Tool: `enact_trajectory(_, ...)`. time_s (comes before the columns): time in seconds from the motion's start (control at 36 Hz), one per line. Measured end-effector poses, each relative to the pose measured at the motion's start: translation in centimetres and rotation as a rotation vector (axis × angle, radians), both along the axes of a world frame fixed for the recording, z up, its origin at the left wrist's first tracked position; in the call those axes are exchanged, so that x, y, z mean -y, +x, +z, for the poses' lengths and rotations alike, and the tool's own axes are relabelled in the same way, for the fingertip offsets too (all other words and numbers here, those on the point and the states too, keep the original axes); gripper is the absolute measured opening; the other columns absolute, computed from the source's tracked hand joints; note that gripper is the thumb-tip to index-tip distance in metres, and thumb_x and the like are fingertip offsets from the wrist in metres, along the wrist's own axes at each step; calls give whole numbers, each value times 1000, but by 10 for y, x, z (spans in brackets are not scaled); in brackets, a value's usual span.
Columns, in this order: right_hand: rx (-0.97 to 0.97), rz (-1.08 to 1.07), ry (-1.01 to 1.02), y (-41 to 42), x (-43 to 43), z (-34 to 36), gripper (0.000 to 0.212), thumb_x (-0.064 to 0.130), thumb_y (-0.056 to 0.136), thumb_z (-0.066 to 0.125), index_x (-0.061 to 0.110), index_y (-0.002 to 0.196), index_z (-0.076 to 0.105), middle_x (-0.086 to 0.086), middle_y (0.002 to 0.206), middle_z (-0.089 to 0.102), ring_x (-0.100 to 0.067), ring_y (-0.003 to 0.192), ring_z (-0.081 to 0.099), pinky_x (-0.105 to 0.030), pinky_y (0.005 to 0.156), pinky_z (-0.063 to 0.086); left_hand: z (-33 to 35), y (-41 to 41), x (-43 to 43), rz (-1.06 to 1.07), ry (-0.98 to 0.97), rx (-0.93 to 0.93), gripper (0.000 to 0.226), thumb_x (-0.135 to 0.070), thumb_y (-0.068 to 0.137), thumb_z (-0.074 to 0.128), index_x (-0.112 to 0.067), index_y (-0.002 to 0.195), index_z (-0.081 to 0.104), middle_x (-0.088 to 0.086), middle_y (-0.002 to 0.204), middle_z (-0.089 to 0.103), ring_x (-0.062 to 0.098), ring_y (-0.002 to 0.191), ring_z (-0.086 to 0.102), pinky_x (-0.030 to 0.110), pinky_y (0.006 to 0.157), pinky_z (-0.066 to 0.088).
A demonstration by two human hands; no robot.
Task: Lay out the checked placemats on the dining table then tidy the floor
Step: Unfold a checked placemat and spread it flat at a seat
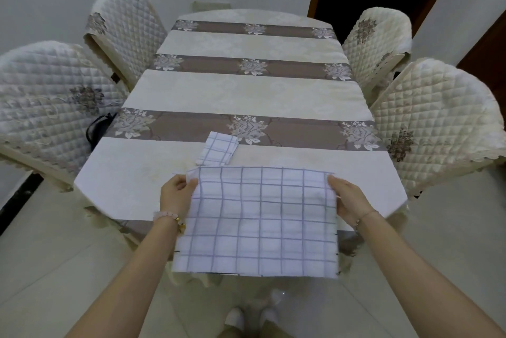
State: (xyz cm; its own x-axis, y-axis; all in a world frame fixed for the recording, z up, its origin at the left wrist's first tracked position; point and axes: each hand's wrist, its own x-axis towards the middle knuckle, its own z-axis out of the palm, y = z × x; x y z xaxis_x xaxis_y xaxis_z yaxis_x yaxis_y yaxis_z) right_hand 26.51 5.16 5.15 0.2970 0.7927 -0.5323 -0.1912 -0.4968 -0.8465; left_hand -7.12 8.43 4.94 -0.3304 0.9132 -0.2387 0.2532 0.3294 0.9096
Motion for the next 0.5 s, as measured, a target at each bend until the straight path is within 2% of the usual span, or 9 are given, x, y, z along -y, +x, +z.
enact_trajectory(0.08, -82, 120, -71, -1, 16, -8, 24, 24, 93, 55, 9, 112, 59, -11, 103, 66, -25, 86, 63, -36, 72, 53, -7, -4, 1, 163, -38, -21, 18, -12, 88, 60, -6, 73, 53, 5, 64, 45, 21, 71, 41, 26, 63, 34)
enact_trajectory(0.19, 17, 305, -155, -2, 39, -22, 35, 18, 87, 64, 11, 121, 56, -10, 115, 66, -27, 102, 65, -41, 85, 55, -16, -12, 3, 235, -106, -13, 16, -18, 90, 58, -2, 94, 60, 11, 85, 55, 22, 83, 48, 29, 76, 37)
enact_trajectory(0.25, 78, 362, -179, -4, 47, -23, 34, 13, 84, 67, 10, 117, 60, -10, 111, 68, -28, 100, 67, -45, 88, 54, -18, -15, 4, 249, -123, -16, 18, -18, 90, 57, -2, 98, 60, 11, 90, 55, 22, 86, 48, 29, 77, 36)
enact_trajectory(0.28, 116, 381, -178, -5, 50, -24, 31, 10, 83, 68, 8, 113, 62, -10, 107, 70, -27, 96, 68, -44, 88, 55, -19, -16, 4, 257, -136, -17, 16, -19, 91, 56, -4, 97, 59, 11, 91, 55, 22, 86, 48, 29, 77, 36)
enact_trajectory(0.36, 176, 432, -187, -8, 62, -23, 22, 0, 82, 67, 2, 103, 65, -10, 91, 71, -21, 78, 68, -29, 74, 58, -19, -20, 5, 299, -148, -9, 18, -20, 92, 55, -4, 99, 59, 11, 92, 54, 24, 88, 50, 28, 76, 36)
enact_trajectory(0.44, 109, 366, -175, -12, 70, -25, 16, -1, 83, 65, -6, 98, 65, -15, 81, 69, -20, 72, 65, -24, 68, 56, -17, -19, 7, 326, -137, -28, 29, -18, 92, 53, 3, 111, 58, 17, 100, 58, 32, 99, 56, 30, 79, 38)
enact_trajectory(0.5, 12, 248, -147, -17, 72, -24, 10, -1, 84, 64, -7, 92, 64, -14, 76, 66, -14, 64, 67, -19, 63, 58, -15, -15, 9, 316, -130, -85, 32, -15, 92, 52, 2, 119, 51, 21, 115, 57, 35, 109, 54, 34, 86, 41)
